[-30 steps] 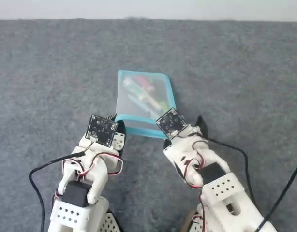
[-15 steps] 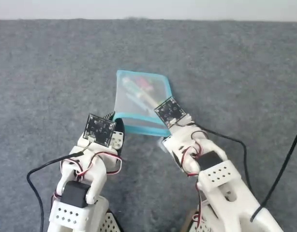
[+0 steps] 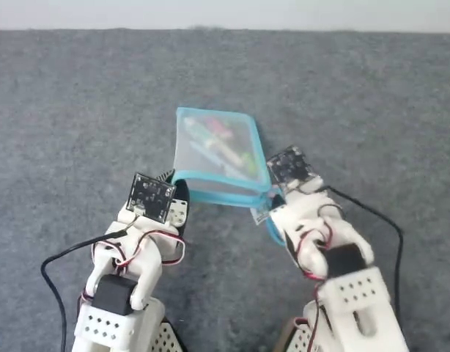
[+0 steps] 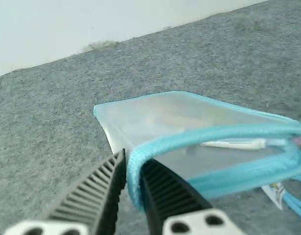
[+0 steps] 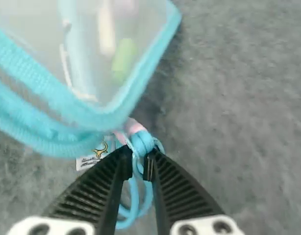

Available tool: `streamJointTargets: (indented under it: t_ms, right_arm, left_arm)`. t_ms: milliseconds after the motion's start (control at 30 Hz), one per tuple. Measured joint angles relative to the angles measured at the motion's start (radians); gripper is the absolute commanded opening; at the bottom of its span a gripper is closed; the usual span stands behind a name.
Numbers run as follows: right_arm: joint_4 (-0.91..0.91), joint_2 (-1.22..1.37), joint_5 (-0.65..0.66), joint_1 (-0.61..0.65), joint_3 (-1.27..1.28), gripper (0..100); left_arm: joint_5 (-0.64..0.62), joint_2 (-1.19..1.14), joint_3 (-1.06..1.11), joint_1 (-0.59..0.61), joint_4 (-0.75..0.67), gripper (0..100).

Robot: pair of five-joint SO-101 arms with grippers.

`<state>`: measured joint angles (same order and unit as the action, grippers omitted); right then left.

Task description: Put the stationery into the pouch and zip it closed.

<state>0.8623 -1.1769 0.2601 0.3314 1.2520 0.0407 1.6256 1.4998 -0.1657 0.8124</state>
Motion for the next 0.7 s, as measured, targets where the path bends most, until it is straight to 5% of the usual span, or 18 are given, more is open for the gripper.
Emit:
streamJointTargets:
  t_ms: [367, 700]
  right_arm:
    - [0.226, -0.071, 0.095, -0.066, -0.020, 35.5]
    - [0.155, -0.071, -0.040, 0.167, 0.028, 26.4]
  left_arm:
    - [-0.002, 0.000, 0.041, -0.005, -0.043, 1]
    - [-0.002, 0.000, 0.041, -0.002, -0.044, 1]
